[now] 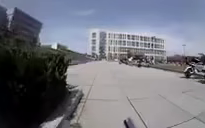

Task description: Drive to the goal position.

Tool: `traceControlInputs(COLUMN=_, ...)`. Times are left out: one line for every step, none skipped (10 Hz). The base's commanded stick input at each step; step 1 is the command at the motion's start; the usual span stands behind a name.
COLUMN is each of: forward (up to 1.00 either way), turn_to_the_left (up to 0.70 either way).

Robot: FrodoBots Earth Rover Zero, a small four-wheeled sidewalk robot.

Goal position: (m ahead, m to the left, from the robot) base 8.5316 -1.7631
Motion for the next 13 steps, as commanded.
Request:
traceControlInputs(forward=0.70, turn_to_the_left=0.00)
traceControlInputs(forward=0.70, turn_to_the_left=0.00)
traceControlInputs(forward=0.70, turn_to_the_left=0.00)
traceControlInputs(forward=0.70, turn_to_the_left=-0.12)
traceControlInputs(forward=0.70, turn_to_the_left=-0.35)
traceControlInputs(forward=0.70, turn_to_the_left=-0.35)
traceControlInputs(forward=0.70, turn_to_the_left=-0.35)
traceControlInputs(forward=0.70, turn_to_the_left=-0.35)
traceControlInputs(forward=0.70, turn_to_the_left=-0.13)
traceControlInputs(forward=0.70, turn_to_the_left=0.00)
traceControlInputs(forward=0.70, turn_to_the_left=0.00)
traceControlInputs(forward=0.70, turn_to_the_left=0.00)
traceControlInputs(forward=0.70, turn_to_the_left=0.00)
